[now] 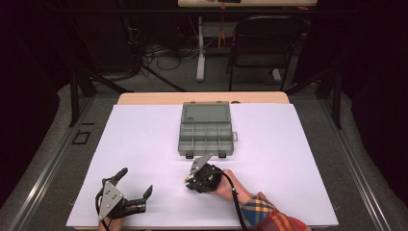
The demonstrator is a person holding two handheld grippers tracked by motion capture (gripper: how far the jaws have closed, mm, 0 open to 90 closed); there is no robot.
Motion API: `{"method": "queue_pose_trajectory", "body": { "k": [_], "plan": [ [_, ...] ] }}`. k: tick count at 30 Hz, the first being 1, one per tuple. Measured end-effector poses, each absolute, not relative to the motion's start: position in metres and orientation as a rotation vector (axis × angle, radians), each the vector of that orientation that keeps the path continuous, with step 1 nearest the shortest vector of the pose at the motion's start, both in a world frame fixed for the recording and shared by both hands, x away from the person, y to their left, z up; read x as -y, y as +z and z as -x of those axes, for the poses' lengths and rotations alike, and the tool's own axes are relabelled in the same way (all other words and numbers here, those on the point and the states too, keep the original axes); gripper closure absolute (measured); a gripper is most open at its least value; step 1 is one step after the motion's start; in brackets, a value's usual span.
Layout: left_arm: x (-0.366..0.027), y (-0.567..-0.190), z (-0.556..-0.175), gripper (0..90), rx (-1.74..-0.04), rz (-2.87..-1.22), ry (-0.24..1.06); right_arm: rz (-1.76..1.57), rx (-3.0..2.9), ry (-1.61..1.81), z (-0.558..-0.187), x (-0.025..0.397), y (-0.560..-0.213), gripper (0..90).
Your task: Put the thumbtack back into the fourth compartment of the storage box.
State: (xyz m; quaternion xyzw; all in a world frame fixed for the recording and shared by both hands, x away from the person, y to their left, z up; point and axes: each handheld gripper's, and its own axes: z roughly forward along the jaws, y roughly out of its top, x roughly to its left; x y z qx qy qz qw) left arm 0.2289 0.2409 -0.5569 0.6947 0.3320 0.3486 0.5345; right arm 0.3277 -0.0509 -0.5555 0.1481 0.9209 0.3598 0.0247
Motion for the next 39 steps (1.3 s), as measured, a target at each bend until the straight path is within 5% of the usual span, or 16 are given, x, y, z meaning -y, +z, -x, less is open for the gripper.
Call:
{"method": "queue_pose_trajectory", "body": {
  "k": [25,39],
  "plan": [
    [-0.2408,-0.5568,-0.2289,0.0,-0.791,-1.655,0.833,-0.492,-2.771,1.154,-0.3277,0.0537,-0.5457,75.4],
    [-0.2412,-0.5568,-0.2288,0.0,-0.795,-1.654,0.834,-0.500,-2.814,1.064,-0.3298,0.0512,-0.5517,82.8]
  ]
}}
